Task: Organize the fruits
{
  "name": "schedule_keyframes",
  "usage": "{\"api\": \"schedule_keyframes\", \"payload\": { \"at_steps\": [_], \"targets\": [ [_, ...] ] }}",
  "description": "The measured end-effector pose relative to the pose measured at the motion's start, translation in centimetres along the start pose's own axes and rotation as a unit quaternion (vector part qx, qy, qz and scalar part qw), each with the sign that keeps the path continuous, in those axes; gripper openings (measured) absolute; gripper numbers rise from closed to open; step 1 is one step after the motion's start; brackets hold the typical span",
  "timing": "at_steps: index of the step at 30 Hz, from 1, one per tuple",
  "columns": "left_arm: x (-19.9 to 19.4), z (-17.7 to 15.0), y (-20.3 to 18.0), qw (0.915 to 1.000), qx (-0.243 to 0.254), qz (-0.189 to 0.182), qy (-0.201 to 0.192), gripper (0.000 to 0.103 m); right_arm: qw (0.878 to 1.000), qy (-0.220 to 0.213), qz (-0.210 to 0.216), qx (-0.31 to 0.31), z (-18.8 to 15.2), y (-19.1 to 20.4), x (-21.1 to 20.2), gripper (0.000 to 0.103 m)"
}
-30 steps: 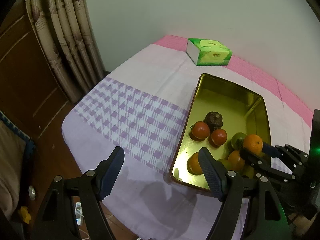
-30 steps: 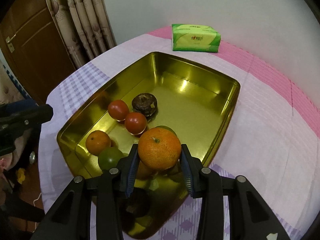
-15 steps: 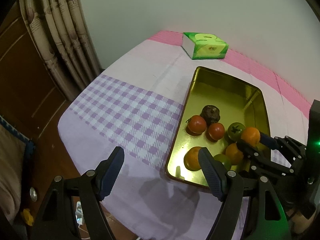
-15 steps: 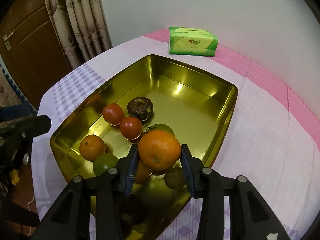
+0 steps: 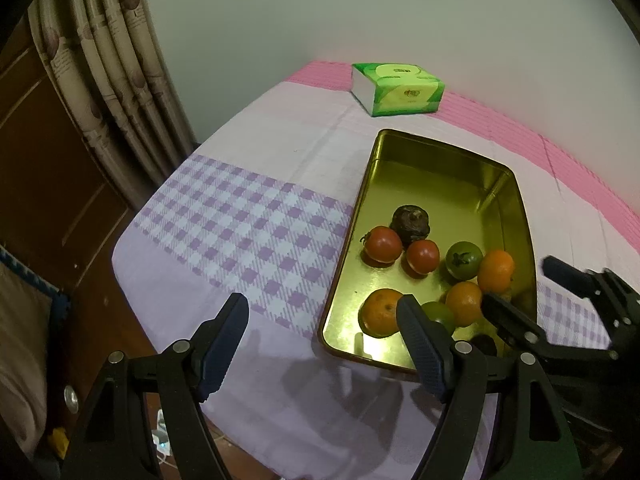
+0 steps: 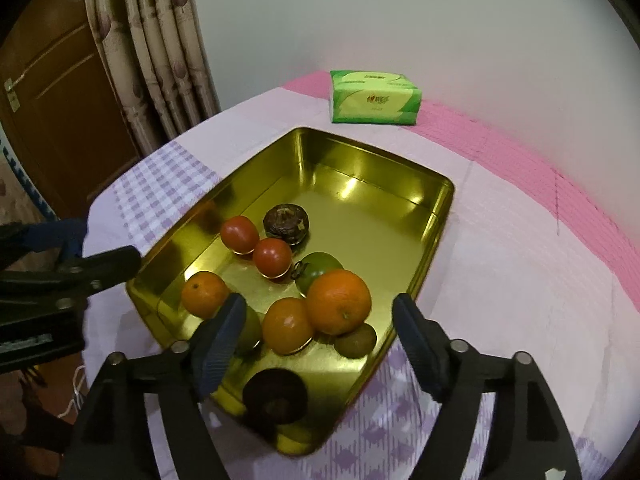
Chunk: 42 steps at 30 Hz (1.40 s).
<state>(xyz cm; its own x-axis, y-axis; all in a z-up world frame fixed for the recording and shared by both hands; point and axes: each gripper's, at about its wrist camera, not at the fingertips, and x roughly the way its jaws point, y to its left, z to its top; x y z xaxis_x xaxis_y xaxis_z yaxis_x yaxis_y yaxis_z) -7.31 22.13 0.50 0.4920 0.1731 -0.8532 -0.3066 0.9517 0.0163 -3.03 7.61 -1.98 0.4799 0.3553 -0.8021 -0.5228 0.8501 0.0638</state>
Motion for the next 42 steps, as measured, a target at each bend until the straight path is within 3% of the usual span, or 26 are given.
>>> {"api": "schedule_keyframes", "payload": {
  "at_steps": [4,7,42],
  "targets": [
    [0.0,-0.1,-0.3,1.0000,0.007,-0.002,0.001,0.077,0.999,0.011,-0.014,0.029,-1.0,-0.7,-1.4,0.094],
    [0.0,-0.1,-0.5,0.9999,0.011,-0.002,0.001,0.077,0.999,0.025,-0.017,0.044,-1.8,-1.0,-2.0,0.097],
    [0.6,-0.4,-0.9,0.9994,0.031,0.009,0.014,0.077,0.997,0.062,-0.015,0.045,-3.6,0.3,-1.5,0.099]
  ]
}}
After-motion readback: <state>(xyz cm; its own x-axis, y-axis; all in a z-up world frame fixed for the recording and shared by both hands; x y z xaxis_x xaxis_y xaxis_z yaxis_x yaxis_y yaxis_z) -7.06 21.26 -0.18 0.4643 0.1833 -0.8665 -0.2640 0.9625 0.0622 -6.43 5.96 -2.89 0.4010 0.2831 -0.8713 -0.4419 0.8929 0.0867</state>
